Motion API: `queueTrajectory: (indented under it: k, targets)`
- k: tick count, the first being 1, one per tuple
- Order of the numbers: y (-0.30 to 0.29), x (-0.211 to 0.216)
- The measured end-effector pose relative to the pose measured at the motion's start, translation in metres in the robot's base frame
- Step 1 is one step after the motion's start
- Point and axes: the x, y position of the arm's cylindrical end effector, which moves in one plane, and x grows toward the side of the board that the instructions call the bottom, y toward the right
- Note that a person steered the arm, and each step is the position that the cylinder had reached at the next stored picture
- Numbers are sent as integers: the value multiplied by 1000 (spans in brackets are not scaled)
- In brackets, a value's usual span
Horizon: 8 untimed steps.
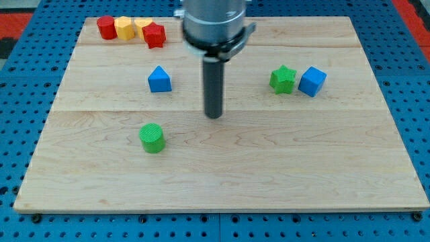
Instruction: Place the green circle into the green star to the bottom left
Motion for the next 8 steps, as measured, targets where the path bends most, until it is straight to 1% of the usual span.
queueTrajectory:
  k: [1,2,3,4,5,6,7,8]
  targets:
    - [-41,27]
    - [-56,58]
    - [-91,108]
    - [-133,77]
    - [-56,44]
    - [-10,30]
    - [-75,42]
    - [-41,2]
